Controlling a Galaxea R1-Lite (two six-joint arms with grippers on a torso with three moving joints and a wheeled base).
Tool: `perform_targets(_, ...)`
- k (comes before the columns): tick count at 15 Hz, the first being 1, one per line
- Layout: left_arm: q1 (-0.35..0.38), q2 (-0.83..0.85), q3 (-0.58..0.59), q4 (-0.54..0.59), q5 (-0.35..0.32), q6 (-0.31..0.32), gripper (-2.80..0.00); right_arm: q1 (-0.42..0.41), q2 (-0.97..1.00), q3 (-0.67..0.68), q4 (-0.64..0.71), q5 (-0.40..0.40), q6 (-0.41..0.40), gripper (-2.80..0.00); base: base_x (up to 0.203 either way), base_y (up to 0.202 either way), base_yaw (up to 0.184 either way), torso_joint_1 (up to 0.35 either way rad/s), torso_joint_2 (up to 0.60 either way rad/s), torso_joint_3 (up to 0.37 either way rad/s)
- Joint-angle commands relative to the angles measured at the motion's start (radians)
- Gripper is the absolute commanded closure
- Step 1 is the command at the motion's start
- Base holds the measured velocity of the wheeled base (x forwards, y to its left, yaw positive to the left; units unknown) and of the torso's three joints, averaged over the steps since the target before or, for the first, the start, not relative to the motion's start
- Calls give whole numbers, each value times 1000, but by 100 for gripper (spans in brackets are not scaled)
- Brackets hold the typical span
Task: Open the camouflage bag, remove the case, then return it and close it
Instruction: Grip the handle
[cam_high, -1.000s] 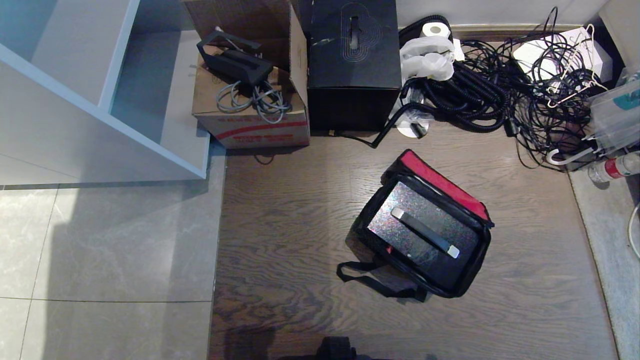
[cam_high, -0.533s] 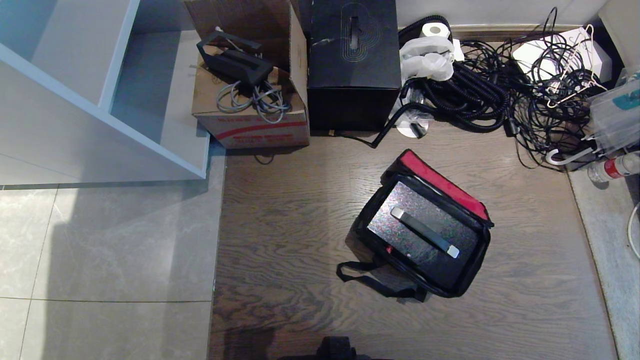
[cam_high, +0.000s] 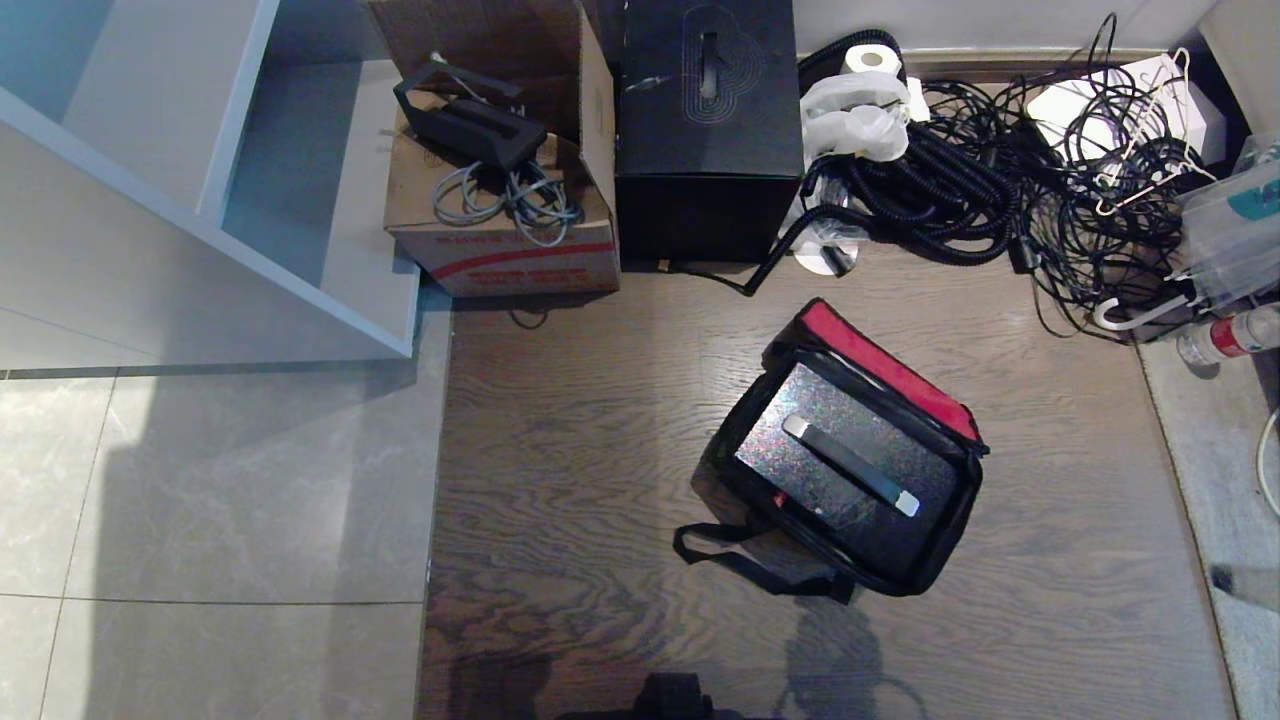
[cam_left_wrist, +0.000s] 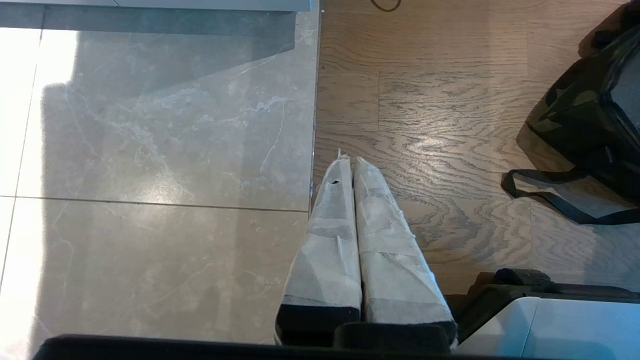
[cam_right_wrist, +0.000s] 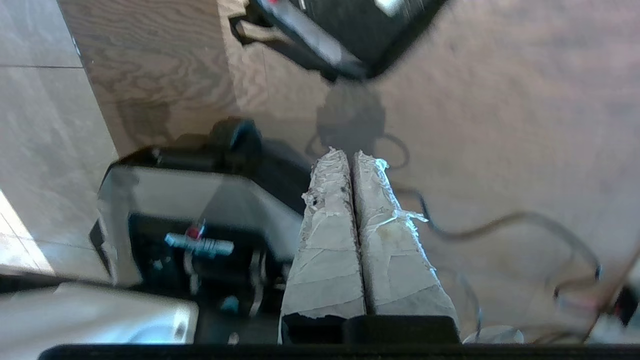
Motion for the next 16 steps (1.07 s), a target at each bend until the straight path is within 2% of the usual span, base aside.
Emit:
perform_targets(1,0,0,0,0,1,0,0,31,271,-7,-178,10,-58,0,0,0,0,0,0,0)
perform_targets(5,0,0,0,0,1,0,0,80,537,-3,-416,15,-262,0,0,0,0,0,0,0)
perform_targets(8,0,0,0,0,1,0,0,141,740,-36,-591,-19,-322,0,0,0,0,0,0,0)
perform_targets(9,0,0,0,0,1,0,0,166,794,-59,-623,-56,-331,-280,0,0,0,0,0,0)
perform_targets(11,0,0,0,0,1,0,0,223,906,-112,-679,-156,-341,-280,0,0,0,0,0,0)
perform_targets(13,0,0,0,-1,1,-1,0,273,1000,-135,-811,-199,-351,-280,0,0,0,0,0,0)
perform_targets(15,0,0,0,0,1,-2,0,299,1077,-140,-937,-228,-423,-280,0,0,0,0,0,0)
perform_targets(16,0,0,0,-2,1,0,0,307,1100,-137,-983,-288,-470,-280,0,0,0,0,0,0)
